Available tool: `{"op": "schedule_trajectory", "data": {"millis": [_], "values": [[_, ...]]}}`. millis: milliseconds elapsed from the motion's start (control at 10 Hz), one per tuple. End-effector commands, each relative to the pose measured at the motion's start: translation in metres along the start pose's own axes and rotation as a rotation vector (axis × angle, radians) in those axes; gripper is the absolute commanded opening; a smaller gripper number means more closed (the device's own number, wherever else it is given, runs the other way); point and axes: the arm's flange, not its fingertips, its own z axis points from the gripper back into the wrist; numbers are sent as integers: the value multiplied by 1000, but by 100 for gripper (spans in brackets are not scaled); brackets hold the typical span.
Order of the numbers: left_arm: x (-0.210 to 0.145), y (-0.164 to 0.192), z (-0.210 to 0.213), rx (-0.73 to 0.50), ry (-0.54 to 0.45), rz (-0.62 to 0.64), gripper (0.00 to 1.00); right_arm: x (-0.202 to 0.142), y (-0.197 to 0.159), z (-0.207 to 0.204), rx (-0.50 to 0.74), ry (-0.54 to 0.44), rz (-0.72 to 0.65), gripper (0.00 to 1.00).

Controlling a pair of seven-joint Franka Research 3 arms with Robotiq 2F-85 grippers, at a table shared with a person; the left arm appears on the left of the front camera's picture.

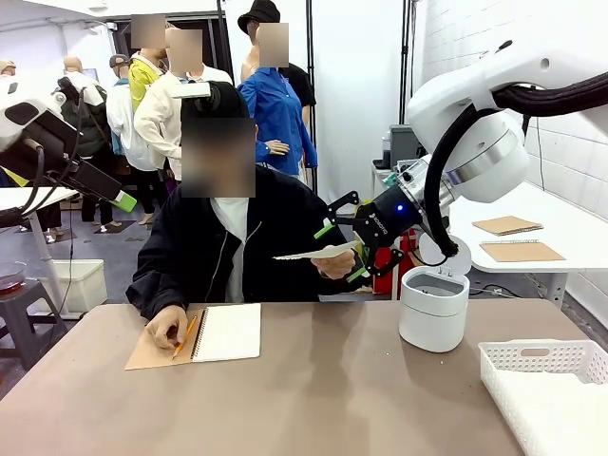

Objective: Sort the paper based on its condition.
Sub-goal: If a person hands you a paper, place it in the Organizing basket , and if it's crumpled, put it in the Trash can.

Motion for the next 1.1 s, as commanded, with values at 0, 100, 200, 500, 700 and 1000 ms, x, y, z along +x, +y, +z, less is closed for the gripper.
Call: {"op": "schedule_trajectory", "data": {"millis": [0, 100, 200, 500, 700, 1000], "values": [[0, 1, 1, 4, -6, 1, 100, 5, -4, 4, 24, -42, 24, 86], [0, 1, 1, 4, -6, 1, 100, 6, -5, 7, 17, -45, 16, 66], [0, 1, 1, 4, -6, 1, 100, 8, -6, 9, 24, -39, 8, 46], [0, 1, 1, 4, -6, 1, 100, 10, -4, 10, 34, -41, 12, 0], [0, 1, 1, 4, -6, 1, 100, 9, -2, 12, 46, -37, 15, 0], [0, 1, 1, 4, -6, 1, 100, 9, 0, 14, 55, -40, 19, 0]]}}
